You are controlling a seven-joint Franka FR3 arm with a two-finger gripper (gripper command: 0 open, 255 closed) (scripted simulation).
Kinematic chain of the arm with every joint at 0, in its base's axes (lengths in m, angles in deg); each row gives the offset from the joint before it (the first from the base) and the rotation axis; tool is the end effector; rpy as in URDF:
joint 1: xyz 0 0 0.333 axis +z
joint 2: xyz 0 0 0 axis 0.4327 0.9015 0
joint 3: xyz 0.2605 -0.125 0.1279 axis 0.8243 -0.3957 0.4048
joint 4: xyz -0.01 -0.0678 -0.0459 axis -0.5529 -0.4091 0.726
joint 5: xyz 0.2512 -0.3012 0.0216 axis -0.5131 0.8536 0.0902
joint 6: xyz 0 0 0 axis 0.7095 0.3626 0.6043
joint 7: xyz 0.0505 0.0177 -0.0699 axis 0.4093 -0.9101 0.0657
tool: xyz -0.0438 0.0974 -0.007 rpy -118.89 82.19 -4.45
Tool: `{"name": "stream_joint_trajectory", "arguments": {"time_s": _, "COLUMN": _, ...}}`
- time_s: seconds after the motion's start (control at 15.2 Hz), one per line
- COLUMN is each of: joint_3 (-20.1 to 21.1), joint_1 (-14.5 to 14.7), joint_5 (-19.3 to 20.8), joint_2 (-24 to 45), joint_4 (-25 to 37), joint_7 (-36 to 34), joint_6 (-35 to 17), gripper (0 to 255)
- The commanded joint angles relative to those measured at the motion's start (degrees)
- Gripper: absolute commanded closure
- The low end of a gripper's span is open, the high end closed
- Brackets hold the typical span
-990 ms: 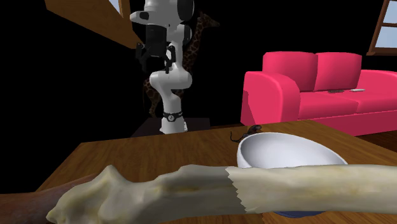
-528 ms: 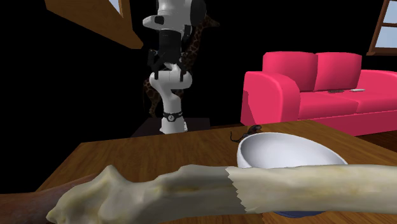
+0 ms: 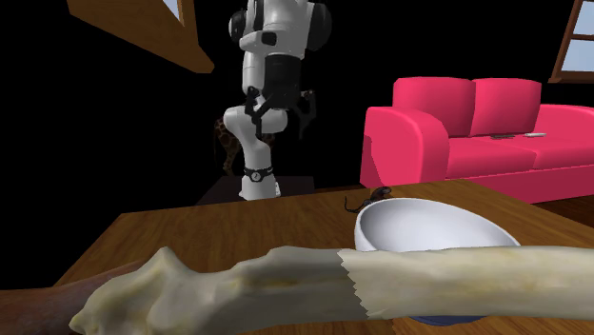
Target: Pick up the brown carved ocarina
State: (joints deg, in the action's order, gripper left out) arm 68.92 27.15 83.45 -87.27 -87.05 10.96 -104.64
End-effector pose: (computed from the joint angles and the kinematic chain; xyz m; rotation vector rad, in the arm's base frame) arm 0.4295 0.1489 0.5033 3.0795 -0.0706 0.1866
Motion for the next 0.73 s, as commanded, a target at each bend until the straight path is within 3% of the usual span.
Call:
{"name": "stream_joint_trajectory", "arguments": {"time_s": 0.0, "joint_3": 1.6, "joint_1": 0.0, "joint_5": 0.7, "joint_2": 4.0, "joint_4": 2.9, "joint_7": -2.1, "joint_6": -1.6, "gripper": 0}}
{"name": "stream_joint_trajectory", "arguments": {"time_s": 0.66, "joint_3": 7.5, "joint_1": 1.9, "joint_5": 9.4, "joint_2": 24.3, "joint_4": 19.4, "joint_7": -13.6, "joint_6": -6.7, "gripper": 0}}
